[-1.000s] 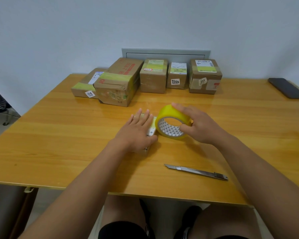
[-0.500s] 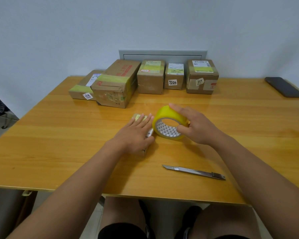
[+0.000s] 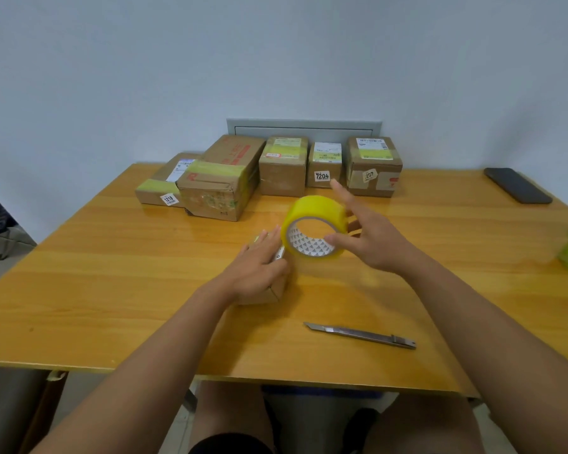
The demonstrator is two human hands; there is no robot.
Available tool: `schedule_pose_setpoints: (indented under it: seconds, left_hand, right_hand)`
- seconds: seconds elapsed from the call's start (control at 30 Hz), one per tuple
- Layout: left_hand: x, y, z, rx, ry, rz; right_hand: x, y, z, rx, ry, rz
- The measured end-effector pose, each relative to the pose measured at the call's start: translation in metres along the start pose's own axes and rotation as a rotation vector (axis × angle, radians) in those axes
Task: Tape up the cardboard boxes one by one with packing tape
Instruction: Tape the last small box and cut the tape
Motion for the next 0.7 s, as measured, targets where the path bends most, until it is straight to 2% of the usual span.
schedule_pose_setpoints:
  seconds: [0.1,0.37,0.43,0.6,0.7]
  left_hand:
    - [-0.014,-0.003,0.013,-0.027,-0.039,0.341]
    - [-0.017,-0.007,0.027,-0.112,-0.148,0.796]
    - [-0.015,-0.014,0.028,-0.133,-0.182,0.821]
    - [-0.012,-0.014,0.032,-0.131,-0.181,0.657]
    - [-0.012,-0.016,0.031,-0.196,-0.199,0.625]
  right_hand:
    - [0.01,-0.013,-0.004,-0.123,0.013,-0.104]
    - [0.035,0.025,-0.016,-0.088,-0.001,-0.28]
    - [0.042,0.028,-0.02,-0.083,-0.023,-0.248]
    - [0.047,0.03,-0.026,-0.068,-0.055,-0.204]
    - [0.047,0.031,-0.023,-0.066,-0.055,-0.215]
Point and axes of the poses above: each hand's wrist, its own z-axis away from the middle knuckle, its own y-axis out of the palm, x = y × z, the point moved 8 cm from there along -z, towards the middle knuckle, and after that the axes turned 7 degrees about z, right-handed, at the moved point
